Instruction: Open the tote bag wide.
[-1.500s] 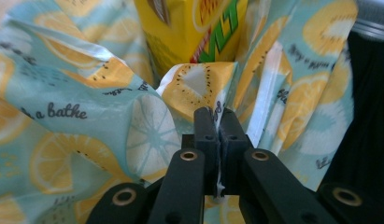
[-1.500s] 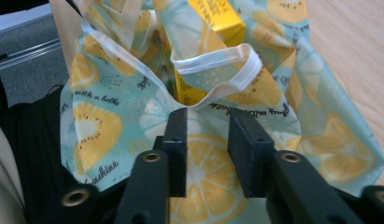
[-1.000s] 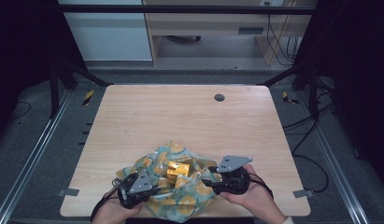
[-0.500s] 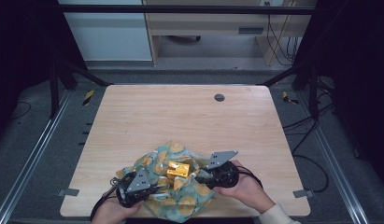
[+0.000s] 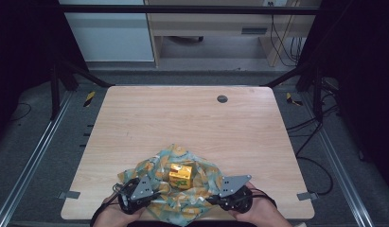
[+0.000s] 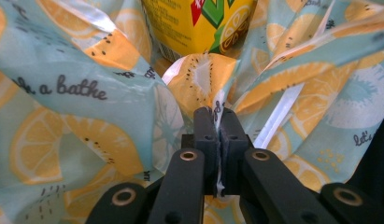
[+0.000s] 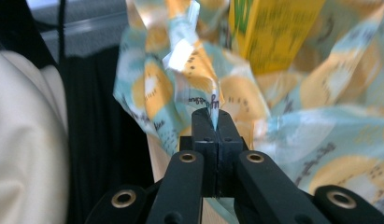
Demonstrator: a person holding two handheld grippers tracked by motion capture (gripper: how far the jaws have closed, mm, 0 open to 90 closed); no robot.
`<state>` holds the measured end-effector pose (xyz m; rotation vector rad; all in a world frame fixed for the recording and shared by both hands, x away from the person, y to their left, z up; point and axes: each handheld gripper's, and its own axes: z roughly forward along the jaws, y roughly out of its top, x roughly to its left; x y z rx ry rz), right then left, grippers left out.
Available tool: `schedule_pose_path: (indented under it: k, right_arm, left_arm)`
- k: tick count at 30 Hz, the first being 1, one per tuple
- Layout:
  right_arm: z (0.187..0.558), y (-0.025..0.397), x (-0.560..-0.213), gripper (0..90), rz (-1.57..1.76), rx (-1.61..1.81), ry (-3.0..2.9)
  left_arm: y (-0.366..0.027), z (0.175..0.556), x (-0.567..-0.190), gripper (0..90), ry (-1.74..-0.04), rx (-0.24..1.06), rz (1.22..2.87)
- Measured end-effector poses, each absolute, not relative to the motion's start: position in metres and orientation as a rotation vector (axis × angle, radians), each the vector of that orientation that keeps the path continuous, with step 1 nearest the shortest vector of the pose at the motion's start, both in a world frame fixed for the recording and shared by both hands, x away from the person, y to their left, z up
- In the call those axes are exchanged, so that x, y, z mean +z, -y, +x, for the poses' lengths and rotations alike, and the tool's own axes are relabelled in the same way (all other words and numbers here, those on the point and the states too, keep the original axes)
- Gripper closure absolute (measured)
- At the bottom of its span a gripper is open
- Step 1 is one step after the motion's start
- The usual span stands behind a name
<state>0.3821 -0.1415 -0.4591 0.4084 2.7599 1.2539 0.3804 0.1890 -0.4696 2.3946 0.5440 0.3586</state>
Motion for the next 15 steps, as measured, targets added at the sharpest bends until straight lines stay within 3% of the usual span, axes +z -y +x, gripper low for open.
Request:
schedule_pose_path:
  k: [13, 15]
  right_arm:
    - [0.396, 0.142, -0.487, 89.2, 0.561, 1.138, -2.801]
    - [0.395, 0.144, -0.485, 78.1, 0.592, 1.135, -2.796]
  left_arm:
    - [-0.184, 0.386, -0.480, 88.8, -0.614, 0.349, 2.416]
    - [-0.185, 0.385, -0.480, 88.6, -0.615, 0.355, 2.414]
